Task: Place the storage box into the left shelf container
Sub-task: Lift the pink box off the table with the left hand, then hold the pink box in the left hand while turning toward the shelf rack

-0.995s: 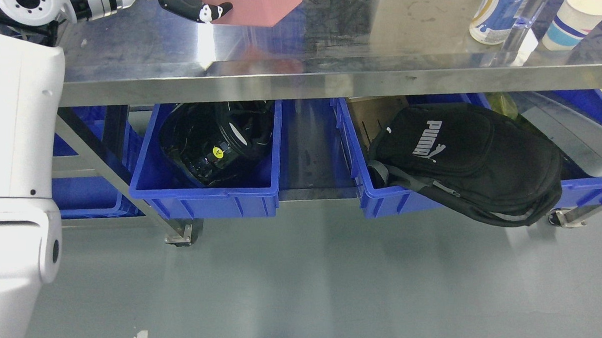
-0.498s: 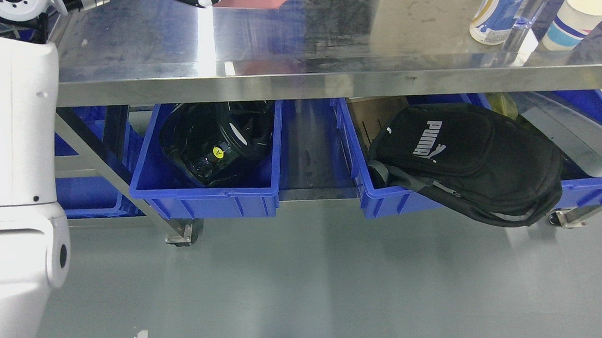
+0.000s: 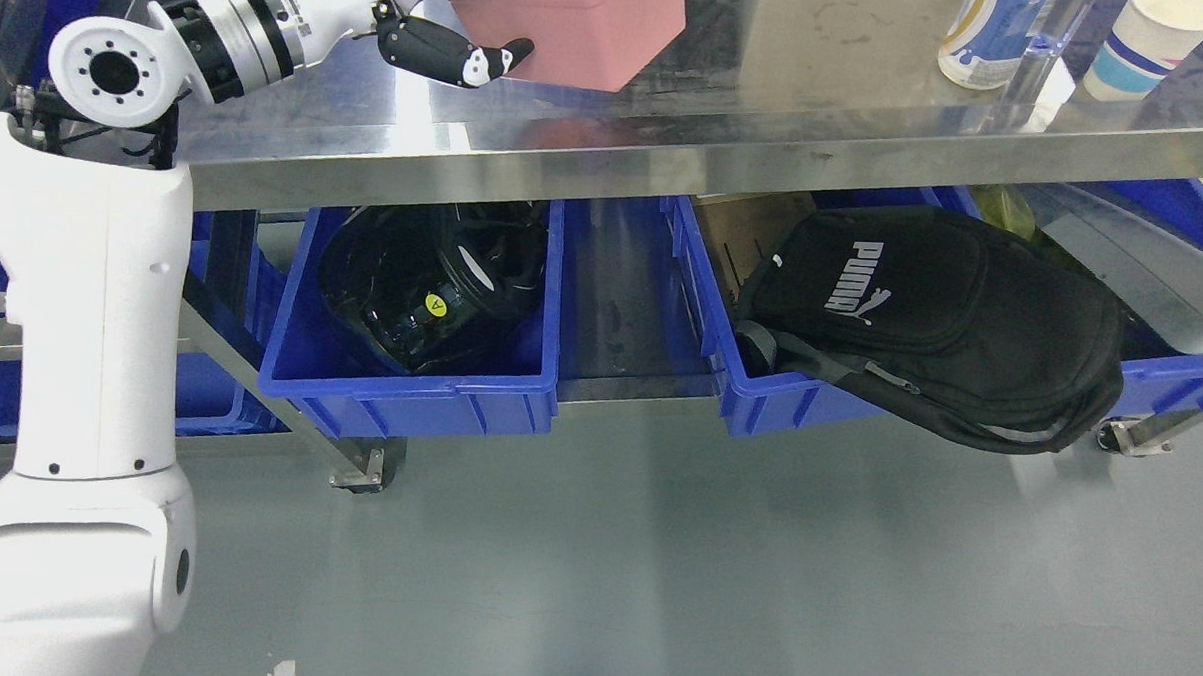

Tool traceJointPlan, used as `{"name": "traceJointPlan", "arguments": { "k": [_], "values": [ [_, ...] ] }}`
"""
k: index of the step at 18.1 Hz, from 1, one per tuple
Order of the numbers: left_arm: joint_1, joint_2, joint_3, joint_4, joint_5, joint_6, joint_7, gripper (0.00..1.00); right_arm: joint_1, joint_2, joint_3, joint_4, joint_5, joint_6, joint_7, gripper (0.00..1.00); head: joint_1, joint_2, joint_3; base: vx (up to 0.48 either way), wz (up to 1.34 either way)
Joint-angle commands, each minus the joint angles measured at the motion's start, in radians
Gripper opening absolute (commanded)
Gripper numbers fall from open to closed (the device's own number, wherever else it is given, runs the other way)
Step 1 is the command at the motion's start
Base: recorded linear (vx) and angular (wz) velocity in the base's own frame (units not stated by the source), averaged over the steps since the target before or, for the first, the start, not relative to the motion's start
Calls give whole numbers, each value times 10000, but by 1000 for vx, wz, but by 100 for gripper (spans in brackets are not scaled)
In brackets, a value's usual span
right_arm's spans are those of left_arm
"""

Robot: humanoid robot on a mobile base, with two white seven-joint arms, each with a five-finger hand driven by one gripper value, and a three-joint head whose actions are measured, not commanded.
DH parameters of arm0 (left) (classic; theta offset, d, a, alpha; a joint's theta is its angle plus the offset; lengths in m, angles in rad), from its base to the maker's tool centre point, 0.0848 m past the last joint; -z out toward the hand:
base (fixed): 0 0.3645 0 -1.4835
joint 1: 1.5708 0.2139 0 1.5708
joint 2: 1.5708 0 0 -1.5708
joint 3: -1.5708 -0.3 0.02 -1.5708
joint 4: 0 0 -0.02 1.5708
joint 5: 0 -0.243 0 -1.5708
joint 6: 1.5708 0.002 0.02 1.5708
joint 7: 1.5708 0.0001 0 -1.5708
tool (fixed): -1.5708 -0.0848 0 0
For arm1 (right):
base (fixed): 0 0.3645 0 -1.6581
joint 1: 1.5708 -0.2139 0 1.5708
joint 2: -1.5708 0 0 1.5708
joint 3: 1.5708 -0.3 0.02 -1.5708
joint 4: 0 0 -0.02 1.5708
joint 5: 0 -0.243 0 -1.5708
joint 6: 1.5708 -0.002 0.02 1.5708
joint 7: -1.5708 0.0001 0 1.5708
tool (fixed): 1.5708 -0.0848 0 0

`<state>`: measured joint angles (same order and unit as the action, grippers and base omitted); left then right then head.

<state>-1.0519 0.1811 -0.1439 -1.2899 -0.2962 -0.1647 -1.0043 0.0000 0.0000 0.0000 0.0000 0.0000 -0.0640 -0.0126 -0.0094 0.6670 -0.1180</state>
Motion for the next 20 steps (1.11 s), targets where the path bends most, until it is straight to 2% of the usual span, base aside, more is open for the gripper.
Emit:
{"name": "traceJointPlan", "arguments": {
  "k": [1,16,20],
  "values": [
    [700,-584,-140,-1781,-13,6,11,1,-61,-175,-30,-175,-15,-4,3,100,0,0,0,0,0],
    [1069,-1151,-570,-2134,-44,6,11,1,-61,-175,-30,-175,-15,-4,4,100,0,0,0,0,14],
    [1100,-1213,-586,-2150,-44,-9,11,1,-61,-175,-30,-175,-15,-4,3,100,0,0,0,-46,822]
  ]
}}
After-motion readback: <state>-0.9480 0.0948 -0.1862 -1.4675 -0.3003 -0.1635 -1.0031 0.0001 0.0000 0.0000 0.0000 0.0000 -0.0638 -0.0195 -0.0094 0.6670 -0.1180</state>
